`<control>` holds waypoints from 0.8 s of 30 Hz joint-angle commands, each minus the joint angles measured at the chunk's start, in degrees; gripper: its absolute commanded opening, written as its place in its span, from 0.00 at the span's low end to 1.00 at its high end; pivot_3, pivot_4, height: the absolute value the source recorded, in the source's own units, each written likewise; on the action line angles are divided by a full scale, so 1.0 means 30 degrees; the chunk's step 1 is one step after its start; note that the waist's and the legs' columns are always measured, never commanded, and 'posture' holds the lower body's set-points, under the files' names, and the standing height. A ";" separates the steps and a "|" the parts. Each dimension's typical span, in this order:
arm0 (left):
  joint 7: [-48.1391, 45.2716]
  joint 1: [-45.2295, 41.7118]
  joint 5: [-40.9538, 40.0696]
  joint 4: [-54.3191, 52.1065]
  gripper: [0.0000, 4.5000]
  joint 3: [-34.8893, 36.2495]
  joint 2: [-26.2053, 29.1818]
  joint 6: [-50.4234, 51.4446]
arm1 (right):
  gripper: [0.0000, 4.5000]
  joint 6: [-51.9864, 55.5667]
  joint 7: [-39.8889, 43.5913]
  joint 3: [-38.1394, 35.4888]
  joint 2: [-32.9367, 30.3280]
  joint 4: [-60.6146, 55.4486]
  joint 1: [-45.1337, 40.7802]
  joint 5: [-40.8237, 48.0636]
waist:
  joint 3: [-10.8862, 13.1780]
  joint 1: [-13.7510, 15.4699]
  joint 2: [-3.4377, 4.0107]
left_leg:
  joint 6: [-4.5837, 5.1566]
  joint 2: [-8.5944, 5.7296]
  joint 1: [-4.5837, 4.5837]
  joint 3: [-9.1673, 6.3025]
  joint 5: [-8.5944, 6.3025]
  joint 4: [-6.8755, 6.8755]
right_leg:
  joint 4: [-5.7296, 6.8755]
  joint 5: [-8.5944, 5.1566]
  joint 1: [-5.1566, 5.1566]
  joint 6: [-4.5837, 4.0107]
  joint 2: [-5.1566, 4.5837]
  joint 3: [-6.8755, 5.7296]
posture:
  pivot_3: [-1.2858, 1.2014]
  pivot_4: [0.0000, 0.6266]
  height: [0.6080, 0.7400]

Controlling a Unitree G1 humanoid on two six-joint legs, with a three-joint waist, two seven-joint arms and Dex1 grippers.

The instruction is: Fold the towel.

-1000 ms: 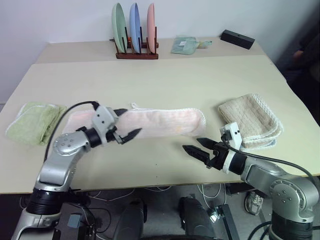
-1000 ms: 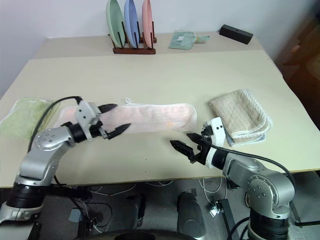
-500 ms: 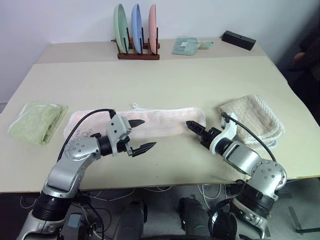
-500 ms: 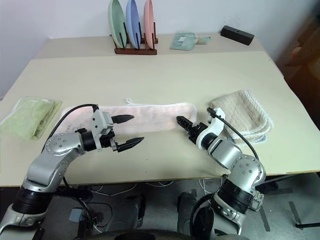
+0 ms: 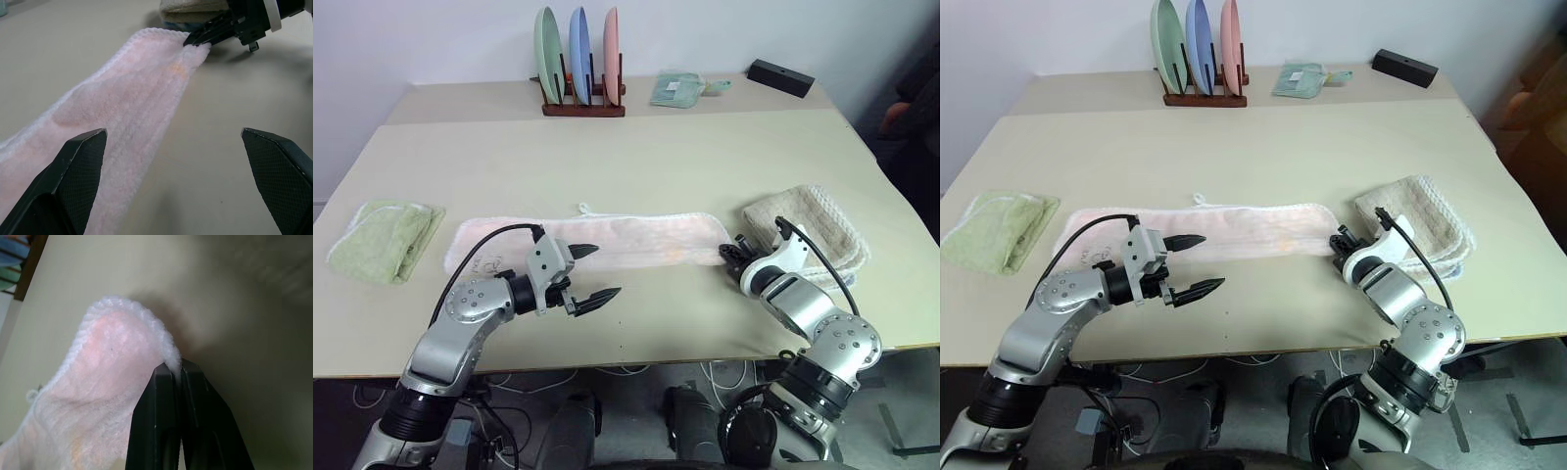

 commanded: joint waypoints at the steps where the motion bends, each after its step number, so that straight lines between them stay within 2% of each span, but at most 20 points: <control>1: -0.0005 -0.0129 0.0098 -0.0241 1.00 0.0031 -0.0077 -0.0468 | 0.00 -0.0208 0.1305 0.1395 -0.2472 -0.1583 0.0249 -0.0268 | 0.0003 -0.0007 0.0005 | 0.0000 0.0000 -0.0001 0.0001 0.0000 -0.0001 | -0.0002 -0.0001 0.0000 -0.0002 -0.0001 0.0000 | 0.52 0.24 1.00; 4: -0.0020 -0.0096 0.0130 -0.0173 1.00 0.0040 -0.0062 -0.0546 | 0.00 -0.0207 0.2668 0.2388 -0.4765 -0.2008 0.0301 -0.0276 | 0.0003 -0.0049 0.0006 | 0.0007 0.0003 0.0002 -0.0002 -0.0003 -0.0005 | -0.0001 -0.0017 0.0000 -0.0025 0.0001 -0.0004 | 0.52 0.24 1.00; 9: 0.0038 0.0049 0.0195 -0.0051 1.00 0.0303 0.0078 -0.0635 | 0.00 -0.0446 0.6329 0.6353 -0.9273 -0.3544 -0.0613 -0.0935 | 0.0012 -0.0091 0.0018 | 0.0024 0.0010 0.0001 0.0003 -0.0012 -0.0002 | -0.0008 -0.0033 -0.0001 -0.0040 0.0004 -0.0004 | 0.52 0.24 1.00; 12: 0.0238 0.0011 0.0190 0.0086 1.00 0.0681 0.0158 -0.0554 | 0.00 -0.0563 0.8183 0.9064 -1.0485 -0.4294 -0.1583 -0.1065 | 0.0017 -0.0149 0.0027 | 0.0029 0.0012 0.0000 0.0008 -0.0015 -0.0003 | -0.0020 -0.0037 -0.0003 -0.0047 0.0007 -0.0002 | 0.52 0.24 1.00; 14: 0.0437 -0.0086 0.0100 0.0250 1.00 0.1083 0.0235 -0.0417 | 0.00 -0.0777 0.8906 1.0670 -1.0279 -0.4233 -0.2292 -0.1299 | 0.0015 -0.0168 0.0022 | 0.0031 0.0021 0.0000 0.0001 -0.0016 -0.0008 | -0.0020 -0.0038 -0.0003 -0.0044 0.0017 -0.0008 | 0.52 0.24 1.00; 18: 0.0894 -0.0308 -0.0166 0.0893 1.00 0.2501 0.0636 -0.0102 | 0.00 -0.2279 0.9642 1.4807 -0.8012 -0.1429 -0.4211 -0.3613 | 0.0017 -0.0327 0.0014 | 0.0033 0.0025 -0.0003 -0.0006 -0.0017 -0.0005 | -0.0020 -0.0021 -0.0004 -0.0015 0.0025 -0.0013 | 0.52 0.24 1.00; 24: 0.0817 0.0288 -0.0171 0.1519 1.00 0.4165 0.1778 -0.0214 | 0.00 -0.5772 1.1592 1.8742 -0.5252 0.3696 -0.6264 -0.7275 | 0.0019 -0.0453 0.0002 | 0.0032 0.0020 -0.0035 -0.0016 -0.0017 -0.0013 | -0.0023 -0.0012 -0.0038 0.0001 0.0025 -0.0019 | 0.52 0.24 1.00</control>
